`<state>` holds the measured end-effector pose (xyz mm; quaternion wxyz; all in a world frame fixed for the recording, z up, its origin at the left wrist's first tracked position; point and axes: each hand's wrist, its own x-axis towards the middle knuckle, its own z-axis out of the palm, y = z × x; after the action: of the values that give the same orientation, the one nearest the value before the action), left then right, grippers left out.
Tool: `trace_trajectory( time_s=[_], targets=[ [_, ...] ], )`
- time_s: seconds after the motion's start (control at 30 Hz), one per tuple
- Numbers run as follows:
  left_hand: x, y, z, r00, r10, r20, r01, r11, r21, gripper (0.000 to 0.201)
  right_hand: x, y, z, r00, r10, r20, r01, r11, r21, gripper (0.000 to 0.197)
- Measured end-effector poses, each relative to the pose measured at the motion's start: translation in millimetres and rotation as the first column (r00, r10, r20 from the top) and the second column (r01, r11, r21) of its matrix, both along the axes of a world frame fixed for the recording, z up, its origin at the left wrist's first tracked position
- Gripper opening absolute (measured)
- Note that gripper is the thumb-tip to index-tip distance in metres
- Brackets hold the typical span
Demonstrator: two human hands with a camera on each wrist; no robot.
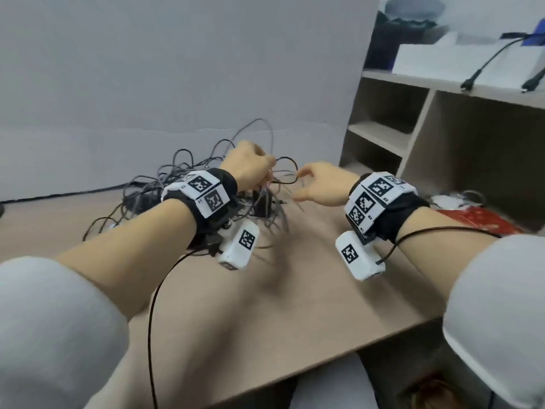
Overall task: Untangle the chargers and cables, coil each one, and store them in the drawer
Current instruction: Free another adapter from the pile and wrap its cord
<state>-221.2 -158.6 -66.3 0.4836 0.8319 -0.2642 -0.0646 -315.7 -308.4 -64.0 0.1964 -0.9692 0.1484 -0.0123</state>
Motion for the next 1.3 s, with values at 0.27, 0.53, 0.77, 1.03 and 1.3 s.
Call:
trace_trajectory(
  time_s=[0.27,0.53,0.77,1.03,1.3],
  targets=[
    [99.8,89.0,6.7,0.964,0.157,0.217,-0.202,0.957,0.207,0.025,109.7,58.4,-19.0,0.994,0.083,0.066,-0.084,0.996,0.005,0.106],
    [183.9,102.0,-8.2,0.998,0.054,-0.029,-0.016,0.689,0.725,0.107,184.9,47.4,-32.3,0.980,0.172,-0.104,-0.178,0.982,-0.056,0.110],
    [207.1,101.7,-34.0,0.982,-0.084,-0.167,0.182,0.631,0.754,0.050,210.0,57.3,-35.4,0.938,0.273,-0.211,-0.284,0.958,-0.023,0.121],
    [198.7,108.8,-31.5,0.954,-0.116,-0.276,0.236,0.858,0.456,0.016,226.6,85.1,-47.0,0.946,0.210,-0.246,-0.256,0.950,-0.177,0.125],
    [180.7,118.6,19.0,0.928,-0.142,-0.343,0.169,0.984,0.050,0.009,216.5,73.8,-7.9,0.988,0.138,-0.070,-0.145,0.983,-0.112,0.076]
  ],
)
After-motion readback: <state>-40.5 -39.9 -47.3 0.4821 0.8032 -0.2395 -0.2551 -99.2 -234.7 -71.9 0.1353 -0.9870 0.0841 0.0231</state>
